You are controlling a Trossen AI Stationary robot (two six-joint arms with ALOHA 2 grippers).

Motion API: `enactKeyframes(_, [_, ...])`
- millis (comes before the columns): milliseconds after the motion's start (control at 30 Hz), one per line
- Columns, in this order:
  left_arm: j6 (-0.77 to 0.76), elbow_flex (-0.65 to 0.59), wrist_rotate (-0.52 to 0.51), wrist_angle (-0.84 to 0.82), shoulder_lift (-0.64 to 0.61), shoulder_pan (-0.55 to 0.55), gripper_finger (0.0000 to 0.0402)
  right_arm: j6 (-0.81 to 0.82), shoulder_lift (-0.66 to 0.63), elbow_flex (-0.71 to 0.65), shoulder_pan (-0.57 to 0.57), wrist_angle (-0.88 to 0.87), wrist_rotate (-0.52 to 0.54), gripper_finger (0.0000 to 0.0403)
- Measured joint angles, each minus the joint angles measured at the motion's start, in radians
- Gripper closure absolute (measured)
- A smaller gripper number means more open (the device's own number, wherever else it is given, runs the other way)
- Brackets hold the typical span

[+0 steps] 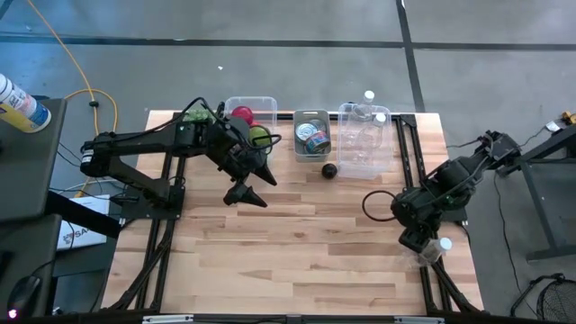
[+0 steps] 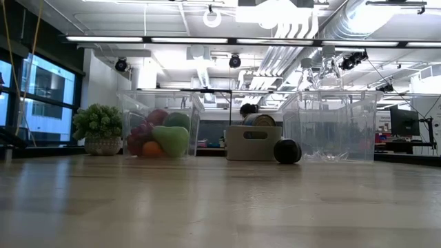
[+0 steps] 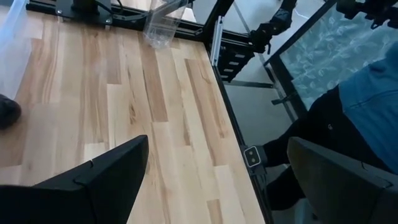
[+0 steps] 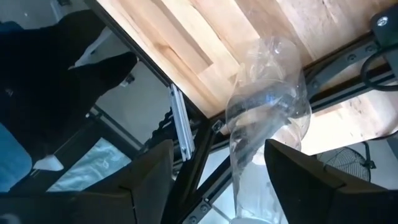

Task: Pick & Place Food Item
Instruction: Put the empty water bottle into the right transparent bin

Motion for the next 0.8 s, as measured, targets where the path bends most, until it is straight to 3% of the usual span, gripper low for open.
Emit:
enactKeyframes(233, [0.013,0.000,0.000,0.000,0.000,0.000,0.0029,-0.046,0.000,0.000,0.000,0.000,-0.002,0.0165])
enactKeyframes(800, [0.036,0.000,-0.009,0.000,0.000,0.000,0.0029,0.021,0.000,0.000,-0.003,0.000,0.077,0.0165])
